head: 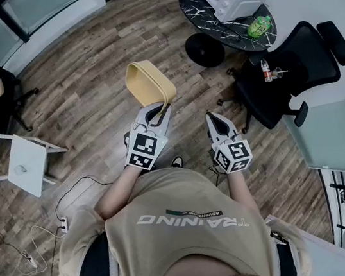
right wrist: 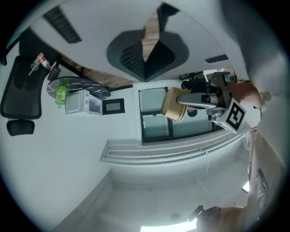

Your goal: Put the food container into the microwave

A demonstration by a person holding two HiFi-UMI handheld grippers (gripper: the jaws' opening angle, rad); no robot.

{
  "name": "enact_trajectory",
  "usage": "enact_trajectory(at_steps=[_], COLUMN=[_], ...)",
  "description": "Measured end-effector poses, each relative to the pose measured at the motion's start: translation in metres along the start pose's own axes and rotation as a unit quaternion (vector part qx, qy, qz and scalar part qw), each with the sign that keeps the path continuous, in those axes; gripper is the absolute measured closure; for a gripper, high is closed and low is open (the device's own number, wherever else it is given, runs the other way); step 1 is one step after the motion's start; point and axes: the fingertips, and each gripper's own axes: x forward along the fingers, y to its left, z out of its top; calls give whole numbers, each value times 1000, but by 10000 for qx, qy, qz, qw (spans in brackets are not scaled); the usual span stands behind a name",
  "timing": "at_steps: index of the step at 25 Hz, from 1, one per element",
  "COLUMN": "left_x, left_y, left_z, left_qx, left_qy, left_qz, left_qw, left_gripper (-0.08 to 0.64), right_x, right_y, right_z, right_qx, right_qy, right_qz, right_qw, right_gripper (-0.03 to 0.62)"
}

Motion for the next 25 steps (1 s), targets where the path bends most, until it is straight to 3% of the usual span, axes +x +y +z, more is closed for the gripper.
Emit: enact_trajectory(at_steps=[14,20,25], left_x=[5,24,46], left_y=[38,36,50], left_z=[-29,-37,-44], left_qx=[21,-289,-349], left_qy=[339,462,688], left_qz=[-274,-497,-426], left_qw=[9990,9973,9961], left_gripper=[541,541,541], right_x=[30,44,78], right_y=[-5,-10,-27], right_z=[12,-19,-17], right_qx=[329,608,716], right_qy=[-170,125,54], right_qz=[-502,-301,-26], right_qw=[9981,9976,9974], right_gripper=[583,583,583])
